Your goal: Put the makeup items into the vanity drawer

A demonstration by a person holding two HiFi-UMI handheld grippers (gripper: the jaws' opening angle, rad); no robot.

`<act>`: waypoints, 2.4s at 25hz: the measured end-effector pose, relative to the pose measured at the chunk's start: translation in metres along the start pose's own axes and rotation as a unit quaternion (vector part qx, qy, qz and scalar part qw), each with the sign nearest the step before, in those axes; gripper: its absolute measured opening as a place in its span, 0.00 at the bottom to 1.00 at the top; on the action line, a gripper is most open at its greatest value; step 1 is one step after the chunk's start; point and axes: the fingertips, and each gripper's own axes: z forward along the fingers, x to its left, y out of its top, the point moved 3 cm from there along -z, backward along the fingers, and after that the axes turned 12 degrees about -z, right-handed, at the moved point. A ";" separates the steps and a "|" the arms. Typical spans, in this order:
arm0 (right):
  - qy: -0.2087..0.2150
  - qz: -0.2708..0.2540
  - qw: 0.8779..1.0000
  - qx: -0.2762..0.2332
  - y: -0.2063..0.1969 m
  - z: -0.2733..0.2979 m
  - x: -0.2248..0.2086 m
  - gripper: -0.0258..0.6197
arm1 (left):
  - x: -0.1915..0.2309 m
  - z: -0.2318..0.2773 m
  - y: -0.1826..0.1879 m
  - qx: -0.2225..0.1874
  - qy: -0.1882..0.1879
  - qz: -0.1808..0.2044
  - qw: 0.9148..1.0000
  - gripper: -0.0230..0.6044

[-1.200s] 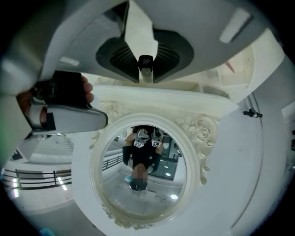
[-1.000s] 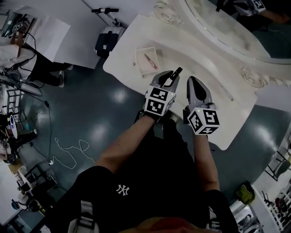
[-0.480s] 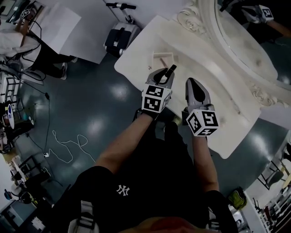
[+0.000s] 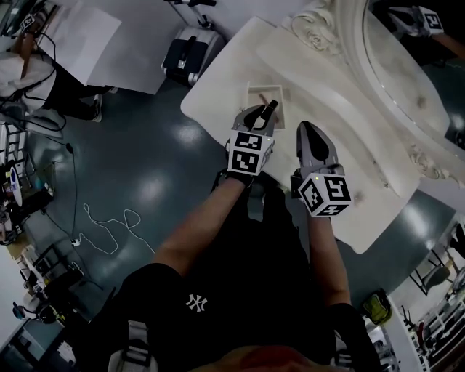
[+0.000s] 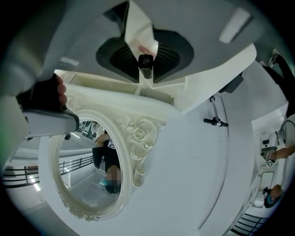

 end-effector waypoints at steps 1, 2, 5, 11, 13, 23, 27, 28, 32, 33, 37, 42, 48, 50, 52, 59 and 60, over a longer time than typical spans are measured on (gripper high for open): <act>-0.001 0.002 1.000 0.002 -0.001 0.002 -0.001 0.08 | 0.003 0.003 -0.001 0.001 0.003 0.000 1.000 0.18; -0.001 0.003 1.000 0.004 -0.003 0.003 -0.001 0.08 | 0.005 0.005 -0.002 0.003 0.006 0.000 1.000 0.18; -0.003 0.007 1.000 0.010 -0.007 0.006 -0.002 0.08 | 0.008 0.009 -0.001 0.006 0.010 0.005 1.000 0.18; -0.010 0.011 1.000 0.014 -0.008 0.008 -0.008 0.08 | 0.010 0.014 0.000 0.009 0.015 0.011 1.000 0.19; -0.011 0.011 1.000 0.014 -0.008 0.008 -0.010 0.08 | 0.009 0.015 0.000 0.007 0.015 0.013 1.000 0.19; -0.017 0.012 1.000 0.010 -0.009 -0.003 -0.012 0.08 | 0.001 0.011 0.004 -0.008 0.013 0.015 1.000 0.20; -0.028 0.014 0.999 0.006 -0.009 -0.016 -0.016 0.08 | -0.012 0.008 0.001 -0.010 0.005 0.024 1.000 0.20; -0.032 0.014 0.999 0.005 -0.009 -0.019 -0.016 0.08 | -0.015 0.007 0.001 -0.009 0.002 0.026 1.000 0.20; -0.048 0.017 0.999 -0.002 -0.008 -0.036 -0.020 0.08 | -0.032 0.003 -0.003 -0.006 -0.013 0.034 0.999 0.17; -0.053 0.017 0.998 -0.004 -0.009 -0.041 -0.022 0.08 | -0.039 0.002 -0.003 -0.008 -0.018 0.037 0.999 0.16; -0.076 0.021 0.997 -0.011 -0.012 -0.066 -0.032 0.08 | -0.072 0.001 -0.006 -0.012 -0.045 0.055 0.997 0.10; -0.116 0.030 0.993 -0.021 -0.019 -0.110 -0.055 0.08 | -0.126 0.006 -0.025 0.002 -0.087 0.083 0.993 0.04; -0.173 0.046 0.983 -0.034 -0.027 -0.163 -0.082 0.08 | -0.193 0.011 -0.052 0.031 -0.147 0.121 0.981 0.04; -0.191 0.053 0.980 -0.037 -0.034 -0.182 -0.091 0.08 | -0.215 0.014 -0.064 0.041 -0.166 0.134 0.976 0.04; -0.209 0.061 0.975 -0.039 -0.042 -0.202 -0.102 0.08 | -0.236 0.017 -0.078 0.049 -0.183 0.147 0.971 0.04; -0.273 0.081 0.958 -0.036 -0.075 -0.272 -0.141 0.08 | -0.304 0.024 -0.128 0.090 -0.232 0.180 0.952 0.04; -0.280 0.082 0.956 -0.035 -0.079 -0.281 -0.145 0.08 | -0.313 0.024 -0.134 0.095 -0.237 0.182 0.950 0.04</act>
